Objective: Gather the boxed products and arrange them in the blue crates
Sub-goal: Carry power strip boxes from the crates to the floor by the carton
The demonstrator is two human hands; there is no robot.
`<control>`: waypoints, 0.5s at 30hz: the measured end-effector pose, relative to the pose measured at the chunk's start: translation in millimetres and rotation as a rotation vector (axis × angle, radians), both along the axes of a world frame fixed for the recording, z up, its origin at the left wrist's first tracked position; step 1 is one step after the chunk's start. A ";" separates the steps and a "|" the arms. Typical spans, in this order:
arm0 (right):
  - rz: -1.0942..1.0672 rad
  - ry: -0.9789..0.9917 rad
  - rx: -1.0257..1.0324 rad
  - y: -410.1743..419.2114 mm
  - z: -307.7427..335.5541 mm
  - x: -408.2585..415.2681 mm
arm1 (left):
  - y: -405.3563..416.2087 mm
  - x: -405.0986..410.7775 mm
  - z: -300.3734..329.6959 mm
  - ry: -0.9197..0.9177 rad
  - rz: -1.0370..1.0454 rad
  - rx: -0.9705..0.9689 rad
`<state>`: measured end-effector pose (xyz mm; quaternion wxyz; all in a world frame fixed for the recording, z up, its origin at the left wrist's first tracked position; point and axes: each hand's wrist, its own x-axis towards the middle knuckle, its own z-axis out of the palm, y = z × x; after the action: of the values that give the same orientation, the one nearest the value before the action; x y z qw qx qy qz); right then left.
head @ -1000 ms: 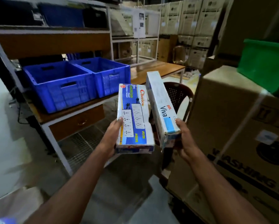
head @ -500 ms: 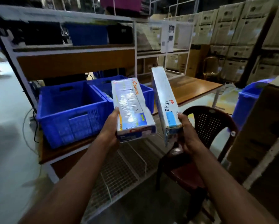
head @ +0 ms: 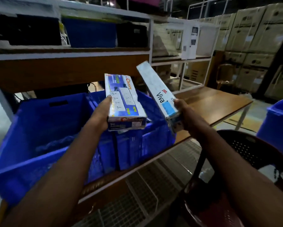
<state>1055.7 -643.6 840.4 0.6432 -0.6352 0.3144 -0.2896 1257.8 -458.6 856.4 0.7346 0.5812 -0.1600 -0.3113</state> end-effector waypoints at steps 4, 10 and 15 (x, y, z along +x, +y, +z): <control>-0.045 0.034 -0.020 -28.3 11.6 51.1 | -12.1 45.8 1.2 0.011 0.114 -0.032; 0.051 0.150 -0.107 -40.8 18.5 114.0 | -11.8 72.8 0.4 0.110 0.197 -0.113; 0.115 0.250 -0.202 -46.4 4.2 137.6 | -14.8 77.7 -0.7 0.140 0.221 -0.142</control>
<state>1193.3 -690.0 844.6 0.5472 -0.7448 0.3246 -0.2012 1335.5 -473.4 855.7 0.8132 0.5186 -0.0651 -0.2560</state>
